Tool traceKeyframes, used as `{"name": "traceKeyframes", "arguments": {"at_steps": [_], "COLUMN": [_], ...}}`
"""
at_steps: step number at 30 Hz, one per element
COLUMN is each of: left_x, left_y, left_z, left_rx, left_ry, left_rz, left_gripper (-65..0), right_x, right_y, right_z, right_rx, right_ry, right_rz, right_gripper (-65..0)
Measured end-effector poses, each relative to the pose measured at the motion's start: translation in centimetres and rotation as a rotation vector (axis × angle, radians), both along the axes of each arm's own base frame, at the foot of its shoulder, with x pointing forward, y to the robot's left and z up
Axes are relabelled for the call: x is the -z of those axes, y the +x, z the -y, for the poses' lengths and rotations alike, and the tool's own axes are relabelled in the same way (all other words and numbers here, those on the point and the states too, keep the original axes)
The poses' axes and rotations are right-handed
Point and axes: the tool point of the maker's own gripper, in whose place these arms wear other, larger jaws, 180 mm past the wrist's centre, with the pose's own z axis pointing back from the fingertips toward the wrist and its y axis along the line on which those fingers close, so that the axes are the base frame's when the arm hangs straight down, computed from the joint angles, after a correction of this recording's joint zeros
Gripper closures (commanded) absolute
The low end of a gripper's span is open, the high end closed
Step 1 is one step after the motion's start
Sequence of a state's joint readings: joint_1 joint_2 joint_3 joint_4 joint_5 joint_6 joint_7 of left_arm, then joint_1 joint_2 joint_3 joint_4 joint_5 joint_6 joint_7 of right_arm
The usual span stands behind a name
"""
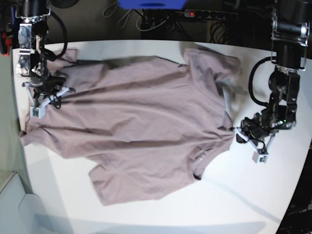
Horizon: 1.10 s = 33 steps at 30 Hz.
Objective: Layout the t-shirt on the table in an organized manner, then fold the t-shirt properly
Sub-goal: 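Pull the held shirt edges apart with both grippers to smooth the body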
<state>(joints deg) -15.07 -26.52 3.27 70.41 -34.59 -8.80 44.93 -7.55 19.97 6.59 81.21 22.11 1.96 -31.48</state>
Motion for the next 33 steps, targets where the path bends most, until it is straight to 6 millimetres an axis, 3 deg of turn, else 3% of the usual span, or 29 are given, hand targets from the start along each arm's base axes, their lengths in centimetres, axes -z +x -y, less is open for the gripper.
{"name": "traceKeyframes", "arguments": {"at_steps": [6,9,11,14,16,18,22,28,33], "left_x": [0.8,0.3,-0.3,-1.9,-3.1,-2.7,-1.4,0.4,4.4], "left_y": [-0.8,-1.2,-1.6,-1.5,-1.6,-2.4,-3.6,-5.5,-6.7], "left_z": [0.1,0.9,1.7,3.1,4.2,5.6,8.8,9.8,9.4], "left_rx": [0.002,0.025,0.049,0.085,0.113,0.136,0.169,0.178,0.119], "left_ry": [-0.004,-0.003,-0.008,-0.011,-0.021,-0.035,-0.092,-0.108,-0.136], "left_rz": [-0.022,-0.006,0.011,0.060,0.094,0.046,-0.035,-0.101,-0.193], "left_gripper": [-0.2,-0.2,-0.2,-0.2,-0.2,-0.2,-0.2,-0.2,-0.2], "right_x": [-0.3,-1.5,-4.1,-10.5,-13.2,-12.5,-11.3,-9.3,-9.0], "right_y": [3.2,3.5,4.1,5.7,5.5,4.1,1.9,0.1,-0.4], "right_z": [5.8,6.4,5.8,5.0,3.5,1.4,-0.9,-1.8,-1.7], "right_rx": [0.079,0.070,0.050,0.035,0.025,-0.005,-0.012,0.006,0.007], "right_ry": [-0.065,-0.092,-0.107,-0.132,-0.130,-0.093,-0.048,-0.010,-0.013], "right_rz": [-0.034,-0.049,0.014,0.224,0.314,0.296,0.268,0.222,0.206], "right_gripper": [-9.9,-9.9,-9.9,-9.9,-9.9,-9.9,-9.9,-9.9,-9.9]}}
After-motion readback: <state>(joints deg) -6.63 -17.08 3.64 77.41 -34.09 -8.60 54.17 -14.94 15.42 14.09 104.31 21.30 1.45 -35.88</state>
